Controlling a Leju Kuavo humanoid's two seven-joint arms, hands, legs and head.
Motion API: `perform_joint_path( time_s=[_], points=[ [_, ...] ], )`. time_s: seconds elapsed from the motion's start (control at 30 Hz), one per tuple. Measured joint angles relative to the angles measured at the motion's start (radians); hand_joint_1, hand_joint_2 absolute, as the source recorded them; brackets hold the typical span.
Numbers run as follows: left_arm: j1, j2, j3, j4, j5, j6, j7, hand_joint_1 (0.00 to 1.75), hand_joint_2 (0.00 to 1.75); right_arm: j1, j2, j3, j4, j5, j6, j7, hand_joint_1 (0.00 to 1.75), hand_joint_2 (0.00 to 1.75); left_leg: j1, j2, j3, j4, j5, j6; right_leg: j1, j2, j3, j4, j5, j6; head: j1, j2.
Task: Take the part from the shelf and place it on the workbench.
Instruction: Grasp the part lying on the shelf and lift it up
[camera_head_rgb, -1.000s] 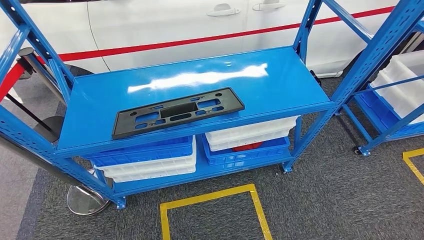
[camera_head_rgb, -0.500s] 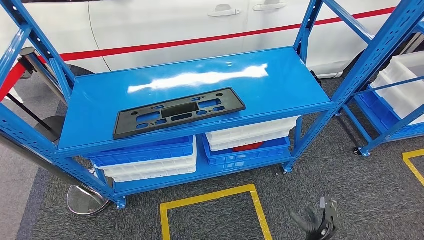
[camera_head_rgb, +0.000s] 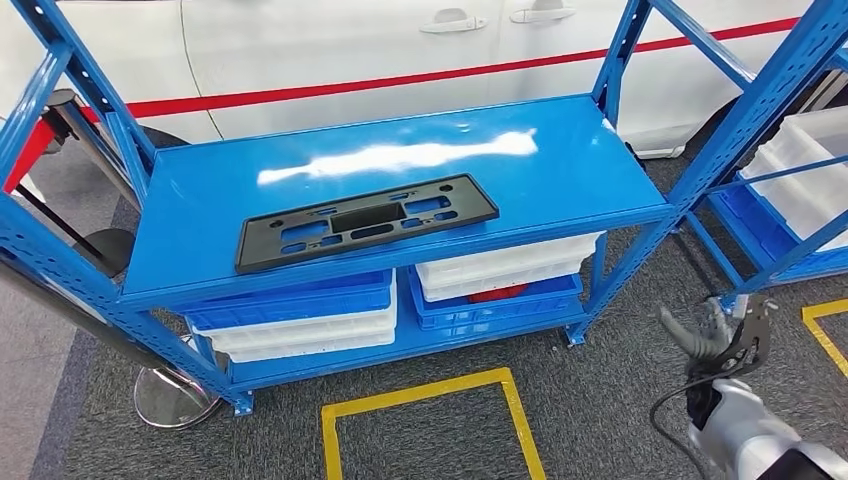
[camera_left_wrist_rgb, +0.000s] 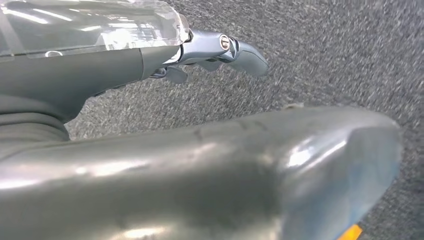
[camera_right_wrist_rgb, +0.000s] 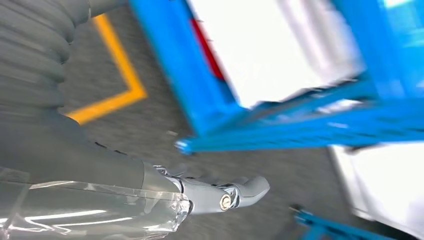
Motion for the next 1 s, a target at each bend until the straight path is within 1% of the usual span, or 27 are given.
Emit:
perform_joint_path(
  time_s=[0.03, 0.07, 0.1, 0.13, 0.17, 0.2, 0.23, 0.27, 0.3, 0.33, 0.37, 0.4, 0.43, 0.47, 0.5, 0.57, 0.6, 0.63, 0.7, 0.73, 0.77, 0.8, 0.83, 0.87, 0.9, 0.93, 1.0],
  points=[
    [-0.002, -0.003, 0.007, 0.001, 0.0, 0.003, -0.007, 0.0, 0.0, -0.023, -0.016, 0.016, 0.005, -0.018, 0.004, -0.01, 0.0, 1.75, 0.003, 0.001, 0.003, -0.008, 0.007, 0.006, -0.001, -0.001, 0.001, -0.002, 0.001, 0.004, 0.0, 0.0],
    [-0.004, -0.006, 0.015, 0.002, 0.0, 0.006, -0.013, 0.0, 0.0, -0.046, -0.032, 0.031, 0.009, -0.034, 0.007, -0.02, 0.0, 1.75, 0.006, 0.001, 0.007, -0.019, 0.014, 0.014, 0.0, -0.002, -0.003, 0.005, -0.007, 0.007, 0.001, 0.0],
    [-0.006, -0.009, 0.022, 0.003, 0.0, 0.009, -0.02, 0.0, 0.0, -0.07, -0.049, 0.047, 0.015, -0.052, 0.011, -0.031, 0.0, 1.75, 0.009, 0.002, 0.011, -0.03, 0.022, 0.02, 0.001, -0.003, -0.017, 0.033, -0.025, 0.007, 0.002, 0.0],
    [-0.007, -0.012, 0.029, 0.004, 0.0, 0.011, -0.026, 0.0, 0.0, -0.094, -0.064, 0.063, 0.021, -0.069, 0.016, -0.041, 0.0, 1.75, 0.011, 0.003, 0.013, -0.037, 0.028, 0.025, 0.002, -0.004, -0.041, 0.082, -0.052, 0.006, 0.003, 0.0],
    [-0.008, -0.016, 0.037, 0.005, -0.001, 0.014, -0.033, 0.0, 0.0, -0.116, -0.079, 0.079, 0.026, -0.087, 0.019, -0.051, 0.0, 1.75, 0.01, 0.003, 0.012, -0.039, 0.029, 0.027, 0.005, -0.004, -0.075, 0.149, -0.084, 0.005, 0.004, 0.0],
    [-0.009, -0.019, 0.044, 0.007, -0.001, 0.015, -0.039, 0.0, 0.0, -0.137, -0.092, 0.095, 0.032, -0.105, 0.023, -0.061, 0.0, 1.75, 0.009, 0.003, 0.011, -0.039, 0.03, 0.027, 0.007, -0.004, -0.108, 0.213, -0.107, 0.006, 0.004, 0.0],
    [-0.01, -0.022, 0.052, 0.009, -0.001, 0.018, -0.045, 0.0, 0.0, -0.155, -0.105, 0.11, 0.037, -0.122, 0.026, -0.07, 0.0, 1.75, 0.008, 0.003, 0.011, -0.038, 0.029, 0.027, 0.008, -0.004, -0.131, 0.254, -0.113, 0.006, 0.004, 0.0],
    [-0.01, -0.025, 0.059, 0.01, -0.001, 0.021, -0.051, 0.0, 0.0, -0.172, -0.117, 0.125, 0.043, -0.14, 0.03, -0.08, 0.0, 1.75, 0.007, 0.002, 0.011, -0.037, 0.027, 0.027, 0.008, -0.004, -0.138, 0.26, -0.099, 0.006, 0.004, 0.0],
    [-0.01, -0.027, 0.065, 0.012, -0.001, 0.024, -0.058, 0.0, 0.0, -0.19, -0.13, 0.14, 0.048, -0.154, 0.034, -0.09, 0.0, 1.75, 0.007, 0.001, 0.013, -0.034, 0.025, 0.026, 0.008, -0.005, -0.126, 0.224, -0.066, 0.005, 0.004, 0.0],
    [-0.011, -0.03, 0.072, 0.013, -0.001, 0.026, -0.064, 0.0, 0.0, -0.209, -0.143, 0.155, 0.053, -0.165, 0.038, -0.1, 0.0, 1.75, 0.007, 0.0, 0.014, -0.03, 0.02, 0.023, 0.007, -0.006, -0.098, 0.158, -0.024, 0.004, 0.004, 0.0],
    [-0.011, -0.032, 0.078, 0.014, -0.002, 0.029, -0.07, 0.0, 0.0, -0.228, -0.154, 0.168, 0.058, -0.173, 0.041, -0.109, 0.0, 1.75, 0.006, -0.001, 0.014, -0.026, 0.015, 0.019, 0.008, -0.008, -0.069, 0.093, 0.005, 0.002, 0.005, 0.0],
    [-0.012, -0.033, 0.083, 0.015, -0.002, 0.03, -0.075, 0.0, 0.0, -0.245, -0.164, 0.179, 0.062, -0.176, 0.045, -0.118, 0.0, 1.75, 0.004, -0.002, 0.011, -0.02, 0.009, 0.013, 0.011, -0.008, -0.047, 0.043, 0.022, -0.003, 0.005, 0.0],
    [-0.015, -0.034, 0.089, 0.016, -0.003, 0.032, -0.081, 0.0, 0.0, -0.259, -0.172, 0.189, 0.065, -0.178, 0.048, -0.126, 0.0, 1.75, 0.003, -0.002, 0.009, -0.015, 0.006, 0.007, 0.014, -0.008, -0.037, 0.015, 0.027, -0.009, 0.005, 0.0],
    [-0.017, -0.034, 0.094, 0.018, -0.003, 0.033, -0.085, 0.0, 0.0, -0.269, -0.178, 0.199, 0.069, -0.18, 0.051, -0.132, 0.0, 1.75, 0.002, -0.003, 0.004, -0.013, 0.005, 0.002, 0.018, -0.008, -0.037, 0.011, 0.02, -0.016, 0.005, 0.0],
    [-0.02, -0.035, 0.098, 0.019, -0.003, 0.035, -0.089, 0.0, 0.0, -0.279, -0.185, 0.207, 0.073, -0.181, 0.054, -0.137, 0.0, 1.75, 0.001, -0.003, 0.002, -0.011, 0.004, -0.002, 0.019, -0.007, -0.04, 0.01, 0.02, -0.024, 0.005, 0.0],
    [-0.022, -0.036, 0.105, 0.021, -0.003, 0.037, -0.092, 0.0, 0.0, -0.293, -0.192, 0.22, 0.079, -0.182, 0.055, -0.143, 0.0, 1.75, 0.001, -0.004, -0.004, -0.001, -0.006, -0.011, 0.015, -0.009, -0.041, 0.009, 0.019, -0.035, 0.005, 0.0],
    [-0.023, -0.036, 0.109, 0.022, -0.003, 0.039, -0.093, 0.0, 0.0, -0.299, -0.195, 0.225, 0.082, -0.182, 0.056, -0.144, 0.0, 1.75, 0.002, -0.004, -0.014, 0.025, -0.023, -0.016, 0.012, -0.009, -0.04, 0.008, 0.019, -0.041, 0.003, 0.0],
    [-0.023, -0.036, 0.111, 0.022, -0.003, 0.04, -0.094, 0.0, 0.0, -0.303, -0.196, 0.229, 0.083, -0.182, 0.056, -0.146, 0.0, 1.75, 0.003, -0.004, -0.036, 0.072, -0.048, -0.02, 0.012, -0.009, -0.039, 0.007, 0.018, -0.045, 0.003, 0.0],
    [-0.023, -0.037, 0.114, 0.023, -0.003, 0.041, -0.094, 0.0, 0.0, -0.307, -0.197, 0.236, 0.085, -0.182, 0.056, -0.147, 0.0, 1.75, 0.005, -0.004, -0.106, 0.207, -0.104, -0.025, 0.014, -0.009, -0.039, 0.007, 0.016, -0.05, 0.002, 0.0],
    [-0.023, -0.038, 0.114, 0.024, -0.003, 0.041, -0.094, 0.0, 0.0, -0.307, -0.197, 0.238, 0.086, -0.182, 0.056, -0.147, 0.0, 1.75, 0.005, -0.004, -0.136, 0.261, -0.117, -0.026, 0.015, -0.009, -0.038, 0.008, 0.015, -0.051, 0.002, 0.0],
    [-0.023, -0.038, 0.115, 0.024, -0.003, 0.041, -0.094, 0.0, 0.0, -0.307, -0.197, 0.24, 0.086, -0.182, 0.056, -0.147, 0.0, 1.75, 0.005, -0.004, -0.152, 0.28, -0.11, -0.024, 0.016, -0.009, -0.037, 0.008, 0.014, -0.052, 0.002, 0.0],
    [-0.023, -0.039, 0.116, 0.024, -0.003, 0.041, -0.094, 0.0, 0.0, -0.308, -0.197, 0.24, 0.086, -0.182, 0.056, -0.147, 0.0, 1.75, 0.005, -0.004, -0.147, 0.257, -0.082, -0.021, 0.017, -0.008, -0.034, 0.009, 0.013, -0.052, 0.002, 0.0],
    [-0.023, -0.039, 0.117, 0.024, -0.003, 0.041, -0.094, 0.0, 0.0, -0.308, -0.197, 0.24, 0.086, -0.182, 0.056, -0.147, 0.0, 1.75, 0.005, -0.004, -0.124, 0.198, -0.039, -0.015, 0.019, -0.008, -0.031, 0.009, 0.011, -0.051, 0.002, 0.0],
    [-0.023, -0.039, 0.118, 0.024, -0.003, 0.041, -0.094, 0.0, 0.0, -0.309, -0.197, 0.241, 0.086, -0.182, 0.056, -0.147, 0.0, 1.75, 0.003, -0.004, -0.094, 0.128, -0.001, -0.008, 0.019, -0.007, -0.027, 0.008, 0.01, -0.05, 0.002, 0.0],
    [-0.023, -0.039, 0.119, 0.025, -0.003, 0.041, -0.095, 0.0, 0.0, -0.31, -0.197, 0.241, 0.086, -0.182, 0.056, -0.147, 0.0, 1.75, 0.001, -0.005, -0.068, 0.066, 0.025, -0.002, 0.021, -0.006, -0.026, 0.009, 0.009, -0.047, 0.003, 0.0],
    [-0.024, -0.039, 0.119, 0.025, -0.003, 0.041, -0.095, 0.0, 0.0, -0.312, -0.197, 0.241, 0.086, -0.182, 0.056, -0.147, 0.0, 1.75, -0.001, -0.005, -0.051, 0.025, 0.037, 0.003, 0.022, -0.006, -0.026, 0.008, 0.009, -0.043, 0.003, 0.0],
    [-0.025, -0.039, 0.12, 0.025, -0.003, 0.041, -0.095, 0.0, 0.0, -0.314, -0.198, 0.241, 0.087, -0.182, 0.056, -0.146, 0.0, 1.75, -0.005, -0.005, -0.044, 0.002, 0.036, 0.008, 0.022, -0.005, -0.029, 0.005, 0.013, -0.03, 0.003, 0.0]
  ],
)
